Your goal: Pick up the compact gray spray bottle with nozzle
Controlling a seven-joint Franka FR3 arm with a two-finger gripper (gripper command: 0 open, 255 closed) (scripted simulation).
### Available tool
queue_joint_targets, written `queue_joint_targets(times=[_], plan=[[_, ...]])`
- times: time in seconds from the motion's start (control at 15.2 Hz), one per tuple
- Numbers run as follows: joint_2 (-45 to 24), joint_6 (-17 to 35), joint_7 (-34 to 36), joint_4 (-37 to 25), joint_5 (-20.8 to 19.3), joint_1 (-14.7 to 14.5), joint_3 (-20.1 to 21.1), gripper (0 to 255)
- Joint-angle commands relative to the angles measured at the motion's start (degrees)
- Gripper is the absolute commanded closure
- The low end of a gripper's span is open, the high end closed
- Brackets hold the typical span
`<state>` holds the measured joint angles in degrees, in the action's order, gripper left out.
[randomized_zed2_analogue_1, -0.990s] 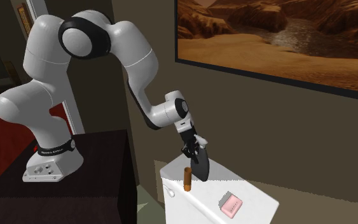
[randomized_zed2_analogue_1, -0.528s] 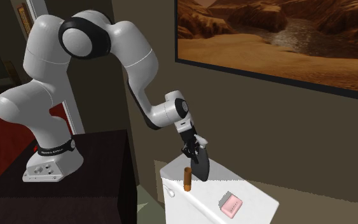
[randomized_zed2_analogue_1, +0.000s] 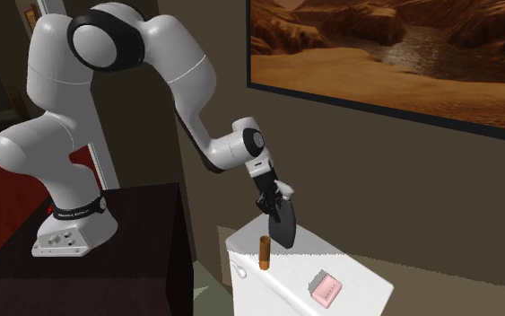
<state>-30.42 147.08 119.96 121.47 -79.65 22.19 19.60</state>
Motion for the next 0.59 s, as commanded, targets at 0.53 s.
queue_joint_targets(times=[0.53], plan=[[5.9, -0.7, -6.3, 2.3, 6.6, 2.0, 2.4, 255]])
